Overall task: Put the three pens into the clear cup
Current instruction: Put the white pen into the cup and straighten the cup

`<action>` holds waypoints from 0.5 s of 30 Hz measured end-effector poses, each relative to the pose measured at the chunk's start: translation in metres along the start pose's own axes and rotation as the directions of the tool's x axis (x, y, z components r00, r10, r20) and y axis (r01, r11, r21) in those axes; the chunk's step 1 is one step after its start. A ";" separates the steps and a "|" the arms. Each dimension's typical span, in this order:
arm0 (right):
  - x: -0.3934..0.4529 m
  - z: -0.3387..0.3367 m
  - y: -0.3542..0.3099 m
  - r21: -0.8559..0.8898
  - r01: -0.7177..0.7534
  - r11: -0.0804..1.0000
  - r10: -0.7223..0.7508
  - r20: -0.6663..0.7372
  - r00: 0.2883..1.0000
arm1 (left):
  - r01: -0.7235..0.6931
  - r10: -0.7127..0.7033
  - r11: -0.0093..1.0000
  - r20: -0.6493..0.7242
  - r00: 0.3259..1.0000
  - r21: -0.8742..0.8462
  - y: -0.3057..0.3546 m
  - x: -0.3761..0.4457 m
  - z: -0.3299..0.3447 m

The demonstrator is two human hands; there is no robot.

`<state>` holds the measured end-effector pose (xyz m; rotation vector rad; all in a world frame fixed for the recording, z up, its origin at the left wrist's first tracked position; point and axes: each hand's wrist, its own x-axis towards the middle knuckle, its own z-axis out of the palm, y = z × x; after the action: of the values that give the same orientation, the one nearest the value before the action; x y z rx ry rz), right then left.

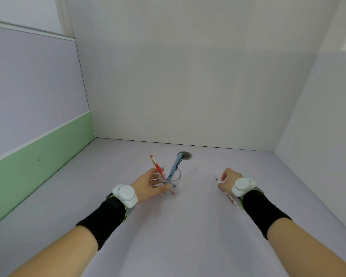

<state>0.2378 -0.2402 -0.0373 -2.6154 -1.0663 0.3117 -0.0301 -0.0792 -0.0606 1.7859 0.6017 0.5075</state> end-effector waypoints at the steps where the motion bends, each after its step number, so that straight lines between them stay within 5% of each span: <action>1: -0.001 0.001 0.001 0.010 -0.003 1.000 0.003 -0.001 1.000 | 0.000 0.000 1.000 0.000 1.000 0.000 -0.001 0.000 0.000; 10: 0.000 -0.004 -0.008 0.093 0.036 0.995 -0.037 0.010 0.999 | 0.001 -0.001 1.000 0.006 1.000 0.005 -0.004 -0.001 -0.002; 15: -0.001 -0.012 -0.031 0.303 0.156 0.940 -0.149 -0.046 0.988 | -0.003 0.003 1.000 -0.012 1.000 0.004 -0.001 -0.001 -0.003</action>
<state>0.2207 -0.2220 -0.0147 -2.2441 -1.1081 0.3776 -0.0330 -0.0774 -0.0605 1.7891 0.6091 0.5199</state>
